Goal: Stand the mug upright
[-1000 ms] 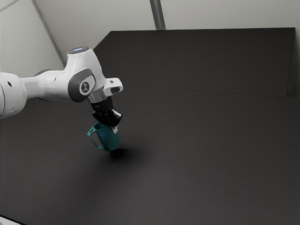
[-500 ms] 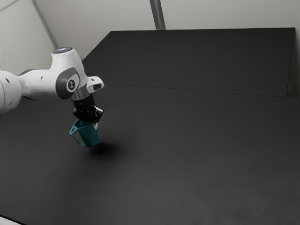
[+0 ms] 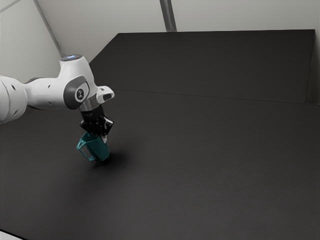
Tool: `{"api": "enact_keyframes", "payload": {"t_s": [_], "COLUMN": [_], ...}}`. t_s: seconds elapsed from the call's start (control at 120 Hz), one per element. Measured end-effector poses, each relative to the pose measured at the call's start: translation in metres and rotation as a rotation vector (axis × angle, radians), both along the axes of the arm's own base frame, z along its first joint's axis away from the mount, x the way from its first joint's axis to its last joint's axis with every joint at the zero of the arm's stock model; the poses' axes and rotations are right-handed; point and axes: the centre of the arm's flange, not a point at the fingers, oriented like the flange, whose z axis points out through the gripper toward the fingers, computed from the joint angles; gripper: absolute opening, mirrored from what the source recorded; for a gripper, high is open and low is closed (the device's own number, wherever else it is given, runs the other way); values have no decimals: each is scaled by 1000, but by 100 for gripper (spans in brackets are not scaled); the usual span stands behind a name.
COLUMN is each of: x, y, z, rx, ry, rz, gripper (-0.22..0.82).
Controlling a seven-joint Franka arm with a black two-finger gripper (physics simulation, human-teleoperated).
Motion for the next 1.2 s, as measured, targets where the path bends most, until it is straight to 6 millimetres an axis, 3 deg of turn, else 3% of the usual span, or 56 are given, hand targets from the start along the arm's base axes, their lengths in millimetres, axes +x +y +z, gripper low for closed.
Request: {"api": "enact_keyframes", "payload": {"t_s": [0.683, 1.033, 1.2], "x": [3, 7, 16], "y": [-2, -5, -10], "z": [-12, -9, 15], "rx": [10, 5, -2], "ry": [29, 23, 24], "rz": [19, 19, 26], "gripper": [-17, 19, 30]}}
